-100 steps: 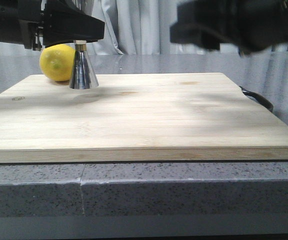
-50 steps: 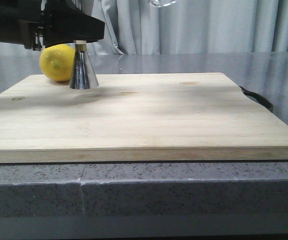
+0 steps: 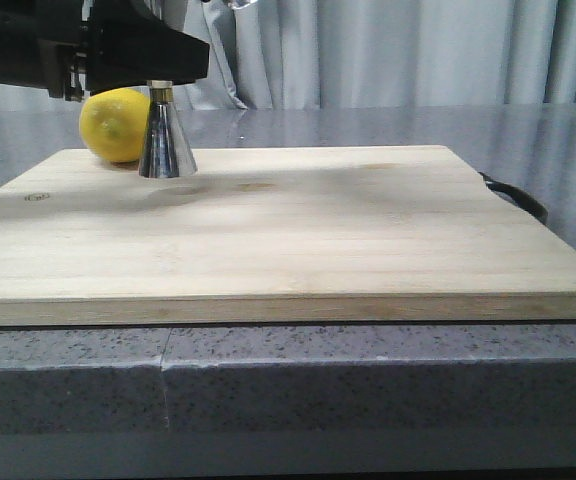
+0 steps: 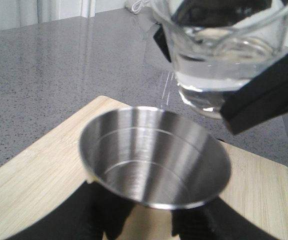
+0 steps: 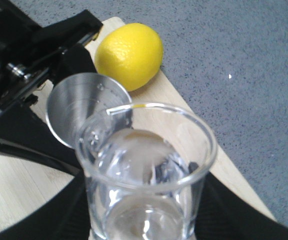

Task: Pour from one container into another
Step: 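Lift the beaker with the right gripper and move it above the jigger, then tilt the beaker with the right gripper, pouring liquid into the jigger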

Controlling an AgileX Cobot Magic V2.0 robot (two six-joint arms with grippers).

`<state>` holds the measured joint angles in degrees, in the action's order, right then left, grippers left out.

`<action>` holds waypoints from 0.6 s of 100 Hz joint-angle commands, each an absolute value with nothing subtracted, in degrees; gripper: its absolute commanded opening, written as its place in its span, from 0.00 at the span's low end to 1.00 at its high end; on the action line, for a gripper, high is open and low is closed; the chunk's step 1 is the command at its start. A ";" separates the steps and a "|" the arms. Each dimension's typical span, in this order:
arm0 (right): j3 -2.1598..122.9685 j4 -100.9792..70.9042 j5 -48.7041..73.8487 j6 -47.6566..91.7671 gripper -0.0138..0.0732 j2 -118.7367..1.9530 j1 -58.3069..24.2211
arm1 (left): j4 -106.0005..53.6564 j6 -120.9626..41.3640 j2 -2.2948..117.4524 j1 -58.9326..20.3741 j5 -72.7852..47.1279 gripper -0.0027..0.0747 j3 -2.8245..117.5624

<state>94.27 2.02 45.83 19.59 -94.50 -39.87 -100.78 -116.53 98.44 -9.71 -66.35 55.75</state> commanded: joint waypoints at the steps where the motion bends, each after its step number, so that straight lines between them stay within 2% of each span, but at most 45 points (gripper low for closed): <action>1: 98.92 3.51 45.60 23.57 0.51 -93.00 -40.11 | -105.51 -116.75 95.62 -10.05 -72.80 0.37 57.39; 28: 102.49 5.22 48.79 32.25 0.51 -94.28 -41.20 | -105.51 -116.75 95.62 -10.05 -72.80 0.37 57.39; 60: 102.49 10.77 48.89 32.87 0.51 -94.99 -42.05 | -105.51 -116.75 95.62 -10.05 -72.80 0.37 57.39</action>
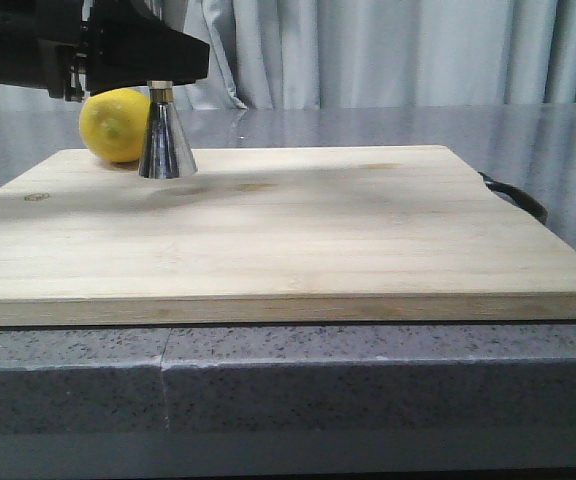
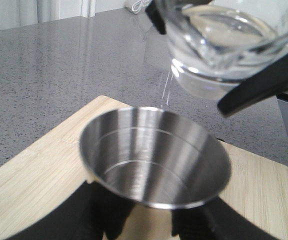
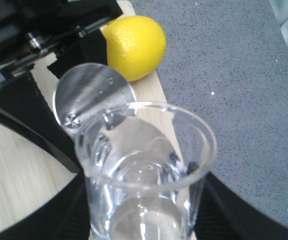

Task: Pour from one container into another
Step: 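Tilt the beaker with the right gripper, pouring liquid into the jigger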

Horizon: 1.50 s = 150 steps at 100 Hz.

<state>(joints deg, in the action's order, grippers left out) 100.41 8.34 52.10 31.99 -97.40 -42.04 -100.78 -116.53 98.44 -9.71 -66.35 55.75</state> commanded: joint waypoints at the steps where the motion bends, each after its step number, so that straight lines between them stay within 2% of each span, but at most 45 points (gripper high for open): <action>1: 102.49 10.89 48.89 32.87 0.51 -94.99 -42.05 | -105.51 -116.75 95.62 -10.05 -72.80 0.37 57.39; 92: 102.49 14.07 46.95 45.43 0.51 -97.19 -42.05 | -105.51 -116.75 95.62 -10.05 -72.80 0.37 57.39; 150: 102.49 18.25 43.62 48.22 0.51 -97.19 -42.05 | -105.51 -116.75 95.62 -10.05 -72.80 0.37 57.39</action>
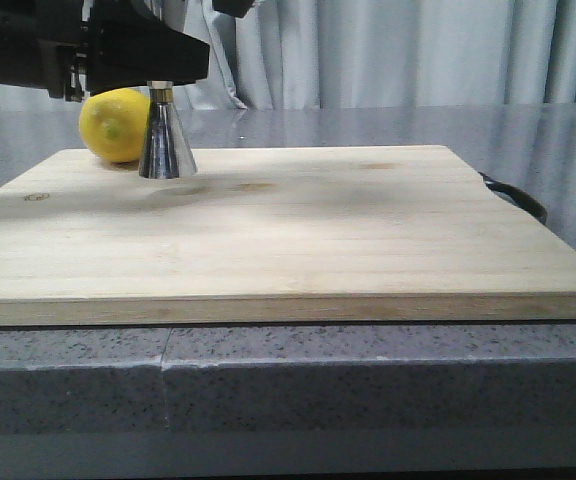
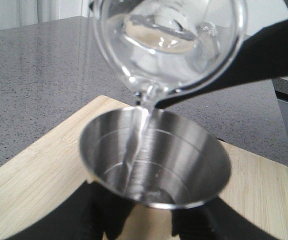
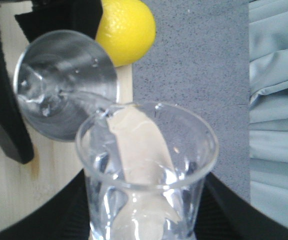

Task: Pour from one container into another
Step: 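Tilt the beaker with the right gripper, pouring liquid into the jigger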

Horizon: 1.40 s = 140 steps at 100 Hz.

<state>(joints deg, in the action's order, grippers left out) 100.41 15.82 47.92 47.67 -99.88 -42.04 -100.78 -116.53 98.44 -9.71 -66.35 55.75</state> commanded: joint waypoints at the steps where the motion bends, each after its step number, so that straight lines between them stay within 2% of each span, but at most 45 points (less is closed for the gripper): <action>1: 102.49 18.39 43.48 48.22 0.51 -97.19 -42.05 | -105.51 -116.75 95.62 -10.05 -72.80 0.37 57.39; 83: 102.49 19.96 41.88 57.54 0.51 -97.19 -43.71 | -105.51 -116.75 95.62 -10.05 -72.80 0.37 57.39; 140: 102.49 24.95 40.82 57.55 0.51 -97.19 -44.77 | -105.51 -116.75 95.62 -10.05 -72.80 0.37 57.39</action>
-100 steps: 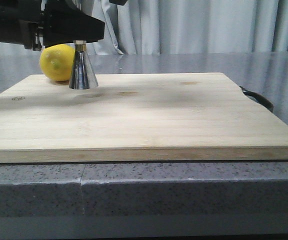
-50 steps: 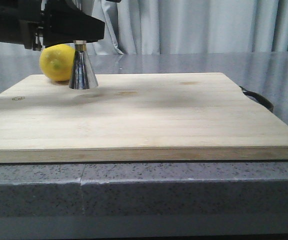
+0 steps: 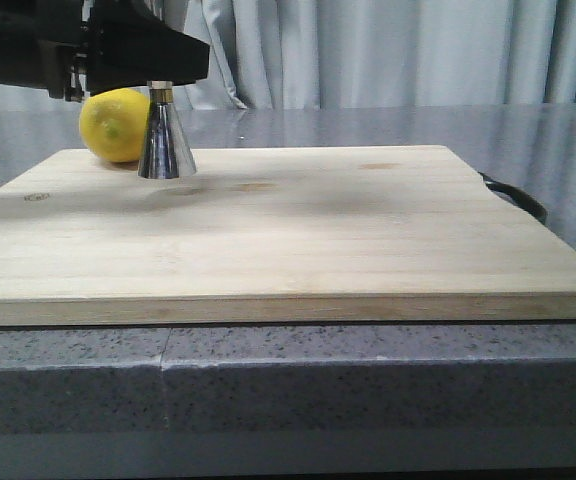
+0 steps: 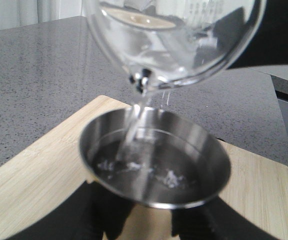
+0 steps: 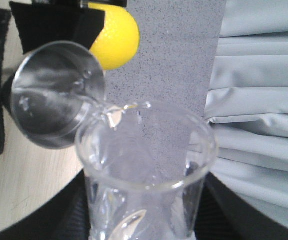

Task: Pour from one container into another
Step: 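Tilt the beaker with the right gripper, pouring liquid into the jigger, then carry the beaker back with the right gripper and set it on the board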

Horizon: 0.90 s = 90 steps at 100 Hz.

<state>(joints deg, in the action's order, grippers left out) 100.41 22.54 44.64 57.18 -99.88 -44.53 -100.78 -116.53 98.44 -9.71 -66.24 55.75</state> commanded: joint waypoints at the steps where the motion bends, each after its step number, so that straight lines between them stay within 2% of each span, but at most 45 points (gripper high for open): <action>1: 102.49 24.95 40.82 57.55 0.51 -97.19 -44.77 | -105.51 -116.75 95.62 -10.05 -72.80 0.37 57.39; 14: 102.49 22.94 40.94 55.68 0.51 -97.19 -44.77 | -105.51 -116.75 95.62 -10.05 -72.80 0.37 57.39; 41: 102.49 21.89 41.81 33.65 0.51 -96.26 -42.89 | -105.51 -116.75 95.62 -10.05 -72.80 0.37 57.39; 61: 101.50 5.25 44.22 24.17 0.51 -92.09 -37.75 | -105.51 -116.75 95.62 -10.05 -72.80 0.37 57.39; 75: 94.88 -6.22 41.90 24.17 0.51 -87.27 -32.09 | -105.51 -116.75 95.62 -10.05 -72.80 0.37 57.39; 90: 81.50 -10.54 32.10 24.17 0.51 -79.67 -28.19 | -105.51 -116.75 95.62 -10.05 -72.80 0.37 57.39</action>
